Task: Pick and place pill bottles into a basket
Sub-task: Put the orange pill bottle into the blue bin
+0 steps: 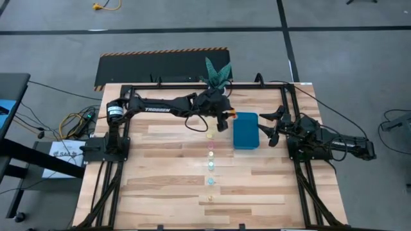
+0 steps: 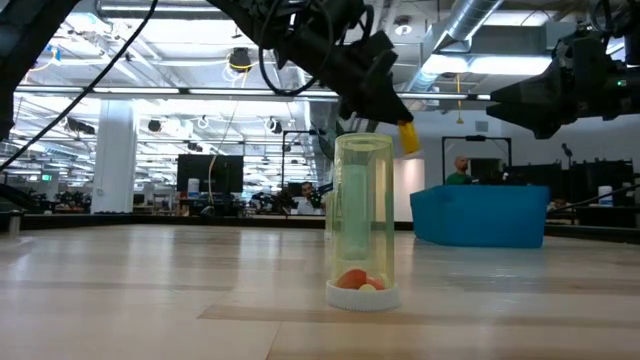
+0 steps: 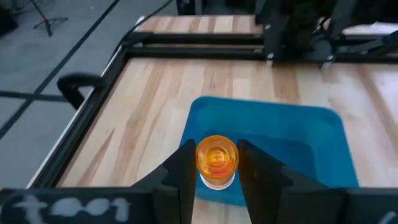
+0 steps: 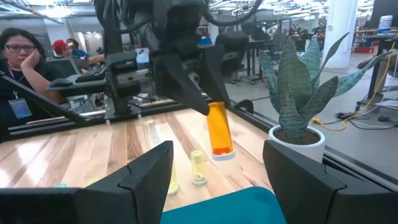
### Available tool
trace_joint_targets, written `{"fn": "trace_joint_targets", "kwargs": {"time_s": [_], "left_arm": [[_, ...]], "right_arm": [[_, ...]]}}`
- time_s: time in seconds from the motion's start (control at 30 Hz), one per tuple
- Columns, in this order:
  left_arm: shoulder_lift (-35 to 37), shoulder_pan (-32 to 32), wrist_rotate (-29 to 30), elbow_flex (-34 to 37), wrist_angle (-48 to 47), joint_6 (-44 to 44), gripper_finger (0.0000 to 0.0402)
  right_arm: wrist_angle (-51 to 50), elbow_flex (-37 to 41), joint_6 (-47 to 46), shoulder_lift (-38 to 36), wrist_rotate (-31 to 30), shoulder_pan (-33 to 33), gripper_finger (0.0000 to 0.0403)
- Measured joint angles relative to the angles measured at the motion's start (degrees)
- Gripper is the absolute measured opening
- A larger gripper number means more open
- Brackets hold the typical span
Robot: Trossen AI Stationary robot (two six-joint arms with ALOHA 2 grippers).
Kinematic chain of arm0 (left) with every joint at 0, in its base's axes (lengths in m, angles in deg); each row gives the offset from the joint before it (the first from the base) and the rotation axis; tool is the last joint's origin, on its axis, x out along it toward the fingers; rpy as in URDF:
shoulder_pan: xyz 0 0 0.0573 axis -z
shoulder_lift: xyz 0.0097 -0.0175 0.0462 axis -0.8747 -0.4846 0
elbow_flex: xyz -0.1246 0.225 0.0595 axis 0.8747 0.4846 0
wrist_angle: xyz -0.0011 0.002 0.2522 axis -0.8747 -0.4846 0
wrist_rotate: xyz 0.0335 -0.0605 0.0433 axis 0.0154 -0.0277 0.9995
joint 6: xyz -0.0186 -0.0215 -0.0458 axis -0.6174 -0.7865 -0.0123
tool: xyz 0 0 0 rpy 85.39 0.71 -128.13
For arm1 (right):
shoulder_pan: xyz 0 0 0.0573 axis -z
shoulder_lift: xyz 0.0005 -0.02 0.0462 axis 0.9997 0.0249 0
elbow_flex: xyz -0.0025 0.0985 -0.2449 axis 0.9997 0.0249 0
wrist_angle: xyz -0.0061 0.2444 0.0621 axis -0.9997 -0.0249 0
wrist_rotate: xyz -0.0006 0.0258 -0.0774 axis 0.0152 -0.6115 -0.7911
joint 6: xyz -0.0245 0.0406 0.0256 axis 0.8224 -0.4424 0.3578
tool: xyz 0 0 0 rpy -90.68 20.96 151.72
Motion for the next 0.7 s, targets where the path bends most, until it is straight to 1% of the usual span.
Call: {"fn": "trace_joint_targets", "kwargs": {"time_s": [0.1, 0.17, 0.23, 0.27, 0.37, 0.57, 0.7], "left_arm": [[-1.02, 0.54, -0.78, -0.19, 2.83, 0.00, 0.0087], [-2.17, 0.64, -0.88, -0.46, 1.76, -0.03, 0.0086], [-4.78, 0.76, -1.35, -2.32, 1.51, -0.04, 0.0085], [-5.95, 0.75, -1.55, -3.37, -0.19, -0.04, 0.0086], [-9.86, 0.70, -1.78, -8.14, -2.62, 0.21, 0.0089], [-15.83, 0.70, -1.71, -18.28, -11.33, 2.13, 0.0090], [-19.14, 0.65, -0.99, -22.41, -14.16, 2.93, 0.0090]], "right_arm": [[0.00, 0.00, 0.02, 0.00, 0.00, 0.00, 0.0244], [0.00, 0.00, 0.00, 0.00, -0.02, -0.01, 0.0244], [0.00, 0.00, 0.00, 0.00, -0.02, -0.02, 0.0244], [0.00, 0.00, 0.00, -0.02, -0.02, 0.00, 0.0244], [0.00, 0.00, 0.00, -0.02, -0.02, 0.00, 0.0244], [0.00, 0.00, 0.00, -0.02, -0.04, 0.00, 0.0244], [-0.01, 0.00, 0.00, -0.01, -0.02, -0.01, 0.0244]]}}
